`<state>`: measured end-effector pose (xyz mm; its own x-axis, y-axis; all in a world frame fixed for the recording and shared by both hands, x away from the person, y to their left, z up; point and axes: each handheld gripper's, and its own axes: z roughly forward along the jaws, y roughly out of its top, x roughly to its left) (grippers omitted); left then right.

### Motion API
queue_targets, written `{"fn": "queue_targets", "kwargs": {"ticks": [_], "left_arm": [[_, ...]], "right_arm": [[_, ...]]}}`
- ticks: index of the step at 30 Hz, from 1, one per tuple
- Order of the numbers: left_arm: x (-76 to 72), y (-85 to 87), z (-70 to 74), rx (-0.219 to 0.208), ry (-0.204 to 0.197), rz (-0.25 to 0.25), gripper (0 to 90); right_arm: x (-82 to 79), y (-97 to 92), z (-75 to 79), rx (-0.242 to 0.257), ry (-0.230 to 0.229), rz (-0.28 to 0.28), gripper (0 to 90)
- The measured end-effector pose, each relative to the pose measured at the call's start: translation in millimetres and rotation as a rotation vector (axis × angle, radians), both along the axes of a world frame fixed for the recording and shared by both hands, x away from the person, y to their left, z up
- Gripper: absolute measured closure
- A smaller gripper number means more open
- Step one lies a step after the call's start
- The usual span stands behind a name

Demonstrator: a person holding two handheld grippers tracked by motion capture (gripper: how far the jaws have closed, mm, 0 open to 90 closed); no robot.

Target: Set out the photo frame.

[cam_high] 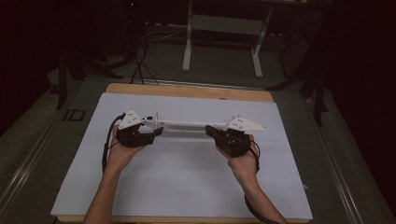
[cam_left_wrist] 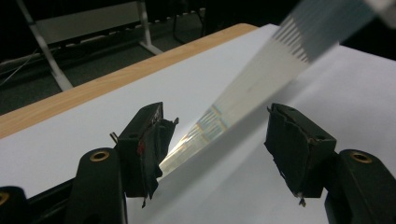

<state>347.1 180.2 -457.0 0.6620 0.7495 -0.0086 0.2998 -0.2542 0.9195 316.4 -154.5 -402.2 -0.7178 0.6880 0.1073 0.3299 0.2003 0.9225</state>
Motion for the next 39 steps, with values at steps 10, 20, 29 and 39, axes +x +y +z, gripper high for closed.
{"fn": "queue_targets", "kwargs": {"ticks": [10,20,29,39], "left_arm": [[3.7,2.8,-0.7,-0.050,-0.003,0.022,40.3],[6.6,-0.3,2.9,-0.017,-0.009,0.046,41.7],[10.8,-0.5,5.9,-0.019,0.007,0.051,41.7],[14.2,-1.3,8.2,-0.025,0.019,0.065,41.6]], "right_arm": [[7.3,1.3,3.8,-0.004,-0.004,-0.005,90.0],[13.2,2.0,8.1,-0.025,-0.015,-0.009,90.0],[16.4,-4.8,7.2,-0.028,-0.020,-0.007,79.5],[18.2,-19.1,-4.1,-0.069,-0.006,-0.008,63.3]]}}
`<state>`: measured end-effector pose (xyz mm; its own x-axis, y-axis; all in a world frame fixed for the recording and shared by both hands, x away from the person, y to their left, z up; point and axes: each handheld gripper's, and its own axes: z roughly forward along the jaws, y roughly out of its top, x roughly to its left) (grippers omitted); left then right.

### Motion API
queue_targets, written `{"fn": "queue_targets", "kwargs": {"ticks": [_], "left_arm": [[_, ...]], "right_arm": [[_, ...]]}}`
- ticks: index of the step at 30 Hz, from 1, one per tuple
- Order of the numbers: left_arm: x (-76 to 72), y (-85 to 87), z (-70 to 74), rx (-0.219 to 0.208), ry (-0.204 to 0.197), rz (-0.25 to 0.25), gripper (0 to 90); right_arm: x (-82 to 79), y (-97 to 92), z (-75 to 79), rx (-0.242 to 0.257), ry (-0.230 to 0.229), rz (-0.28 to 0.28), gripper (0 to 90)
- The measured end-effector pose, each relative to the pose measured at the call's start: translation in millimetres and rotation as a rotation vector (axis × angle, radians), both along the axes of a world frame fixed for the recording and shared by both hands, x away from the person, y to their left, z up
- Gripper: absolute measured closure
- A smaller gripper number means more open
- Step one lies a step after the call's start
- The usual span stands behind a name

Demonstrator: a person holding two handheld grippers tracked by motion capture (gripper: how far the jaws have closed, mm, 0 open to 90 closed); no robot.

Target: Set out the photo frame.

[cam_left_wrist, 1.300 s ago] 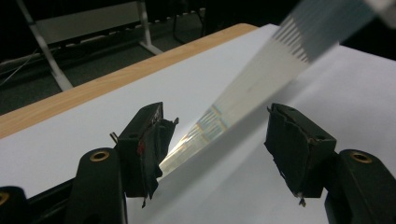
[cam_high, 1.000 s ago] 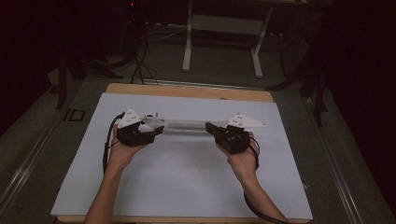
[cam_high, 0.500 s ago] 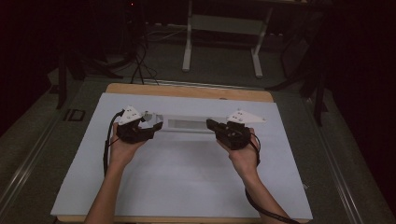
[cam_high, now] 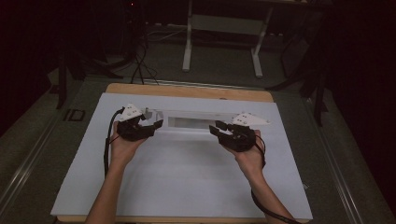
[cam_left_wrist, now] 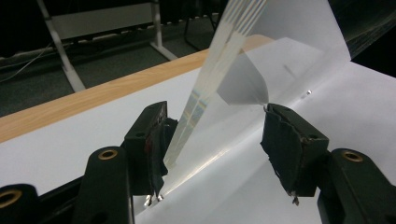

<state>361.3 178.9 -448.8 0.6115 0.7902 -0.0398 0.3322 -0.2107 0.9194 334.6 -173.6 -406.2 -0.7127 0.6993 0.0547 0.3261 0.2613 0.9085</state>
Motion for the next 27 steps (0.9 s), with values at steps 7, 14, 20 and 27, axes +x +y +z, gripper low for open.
{"fn": "queue_targets", "kwargs": {"ticks": [7,14,20,27], "left_arm": [[2.8,-0.6,1.4,-0.002,0.003,0.010,41.5],[4.8,-0.7,2.4,-0.001,0.006,0.014,41.5],[6.2,-1.4,2.5,-0.006,0.001,0.024,41.4],[8.7,-1.9,3.6,-0.008,0.005,0.031,41.4]], "right_arm": [[3.2,-17.5,-8.4,-0.044,0.008,-0.031,58.9],[8.0,-41.4,-17.9,-0.075,0.018,-0.072,57.9],[14.5,-58.6,-23.1,-0.091,0.022,-0.109,57.3],[20.0,-72.9,-28.5,-0.092,0.046,-0.161,57.3]]}}
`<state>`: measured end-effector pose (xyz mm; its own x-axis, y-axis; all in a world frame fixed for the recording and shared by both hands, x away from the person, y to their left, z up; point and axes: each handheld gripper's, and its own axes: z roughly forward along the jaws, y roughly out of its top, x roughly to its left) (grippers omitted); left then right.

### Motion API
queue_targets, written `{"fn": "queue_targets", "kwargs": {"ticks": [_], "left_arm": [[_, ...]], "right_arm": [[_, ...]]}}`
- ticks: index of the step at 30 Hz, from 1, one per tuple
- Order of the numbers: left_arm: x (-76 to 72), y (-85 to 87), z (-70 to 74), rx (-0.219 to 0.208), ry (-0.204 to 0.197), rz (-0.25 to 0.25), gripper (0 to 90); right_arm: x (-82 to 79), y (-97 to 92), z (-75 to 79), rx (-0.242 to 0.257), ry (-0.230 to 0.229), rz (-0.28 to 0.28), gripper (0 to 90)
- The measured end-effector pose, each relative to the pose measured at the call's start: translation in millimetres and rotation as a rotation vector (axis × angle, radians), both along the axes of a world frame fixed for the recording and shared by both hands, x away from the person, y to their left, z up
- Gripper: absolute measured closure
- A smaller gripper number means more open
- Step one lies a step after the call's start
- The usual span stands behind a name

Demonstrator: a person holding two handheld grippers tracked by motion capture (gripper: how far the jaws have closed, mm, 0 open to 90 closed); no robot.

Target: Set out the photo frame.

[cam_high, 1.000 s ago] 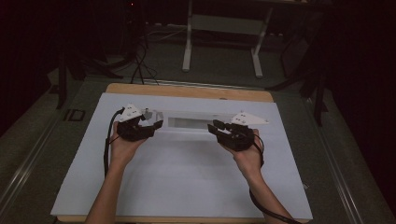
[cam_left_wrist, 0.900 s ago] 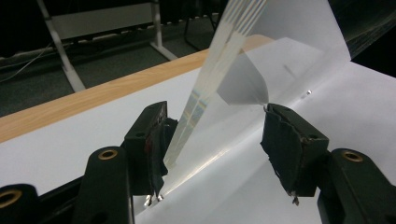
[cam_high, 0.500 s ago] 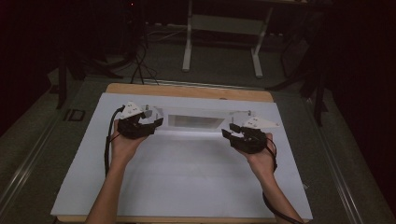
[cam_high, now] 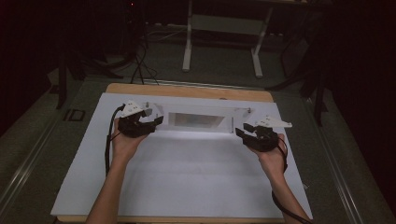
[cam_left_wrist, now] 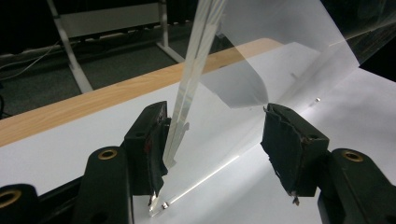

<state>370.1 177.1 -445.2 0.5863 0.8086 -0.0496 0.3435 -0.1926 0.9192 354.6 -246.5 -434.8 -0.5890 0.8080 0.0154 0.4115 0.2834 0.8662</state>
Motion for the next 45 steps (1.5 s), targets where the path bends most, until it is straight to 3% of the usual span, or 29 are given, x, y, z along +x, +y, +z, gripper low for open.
{"fn": "queue_targets", "kwargs": {"ticks": [12,18,27,35,45], "left_arm": [[4.3,-0.7,1.4,-0.004,0.004,0.015,41.2],[8.2,-0.8,2.7,-0.009,0.011,0.020,41.1],[13.2,-0.2,3.6,-0.017,0.018,0.022,41.2],[23.7,7.9,-3.5,-0.101,0.004,-0.005,38.1],[30.3,0.9,-11.9,-0.074,-0.028,-0.013,35.5]], "right_arm": [[20.4,-9.8,-6.0,-0.030,0.015,-0.076,51.6],[37.2,-3.9,-11.2,-0.028,-0.003,-0.009,47.1],[50.0,1.8,-12.7,0.006,-0.025,0.021,44.4],[57.3,2.8,-16.9,0.049,-0.014,0.021,45.1],[61.9,2.5,-19.0,0.071,-0.010,0.011,44.9]]}}
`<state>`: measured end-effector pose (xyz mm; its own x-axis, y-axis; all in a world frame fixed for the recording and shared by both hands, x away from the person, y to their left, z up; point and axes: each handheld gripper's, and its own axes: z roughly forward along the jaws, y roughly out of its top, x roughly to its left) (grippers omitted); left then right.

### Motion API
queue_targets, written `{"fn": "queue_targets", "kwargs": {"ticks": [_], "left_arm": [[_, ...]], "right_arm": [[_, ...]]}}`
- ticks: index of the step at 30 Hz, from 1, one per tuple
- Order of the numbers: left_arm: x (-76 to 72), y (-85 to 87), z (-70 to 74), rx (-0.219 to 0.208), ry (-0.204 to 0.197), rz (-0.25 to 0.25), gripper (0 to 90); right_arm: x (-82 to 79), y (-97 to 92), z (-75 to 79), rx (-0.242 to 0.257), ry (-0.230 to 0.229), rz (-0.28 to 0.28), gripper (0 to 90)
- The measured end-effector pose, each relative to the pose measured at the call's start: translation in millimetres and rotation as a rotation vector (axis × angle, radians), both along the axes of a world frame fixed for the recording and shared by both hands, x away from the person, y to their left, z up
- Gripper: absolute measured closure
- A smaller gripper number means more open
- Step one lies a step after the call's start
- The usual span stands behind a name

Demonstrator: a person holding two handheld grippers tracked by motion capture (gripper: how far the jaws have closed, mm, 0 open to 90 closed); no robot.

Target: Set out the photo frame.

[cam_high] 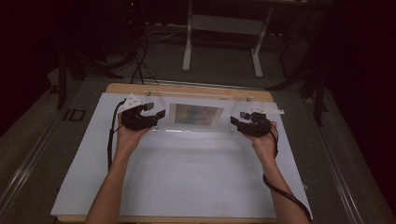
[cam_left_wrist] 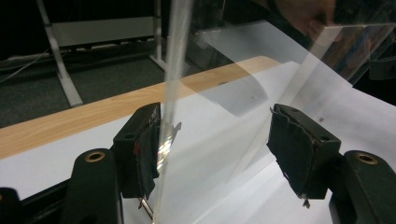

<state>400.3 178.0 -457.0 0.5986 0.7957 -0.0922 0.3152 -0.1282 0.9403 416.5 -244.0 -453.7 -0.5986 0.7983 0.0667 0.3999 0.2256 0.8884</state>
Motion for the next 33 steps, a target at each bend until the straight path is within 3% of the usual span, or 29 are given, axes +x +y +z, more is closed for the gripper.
{"fn": "queue_targets", "kwargs": {"ticks": [6,11,16,20,23,33], "left_arm": [[2.2,-1.9,-2.3,0.010,-0.006,0.025,37.3],[3.8,-6.1,-4.0,0.048,-0.030,0.060,37.6],[5.5,-10.1,-5.6,0.063,-0.046,0.093,36.8],[6.5,-13.2,-6.3,0.075,-0.056,0.114,36.0],[7.9,-14.4,-6.9,0.078,-0.064,0.126,35.7],[13.1,-16.0,-3.6,0.093,-0.042,0.140,35.5]], "right_arm": [[3.0,0.4,-2.2,0.006,-0.002,-0.006,45.0],[6.2,2.9,-6.3,-0.007,-0.005,-0.023,45.2],[9.0,6.0,-6.5,-0.031,-0.012,-0.037,45.2],[8.8,10.8,-6.3,-0.083,-0.039,-0.051,45.3],[10.2,11.7,-5.9,-0.087,-0.039,-0.058,45.2],[14.7,14.9,-3.8,-0.105,-0.032,-0.078,44.7]]}}
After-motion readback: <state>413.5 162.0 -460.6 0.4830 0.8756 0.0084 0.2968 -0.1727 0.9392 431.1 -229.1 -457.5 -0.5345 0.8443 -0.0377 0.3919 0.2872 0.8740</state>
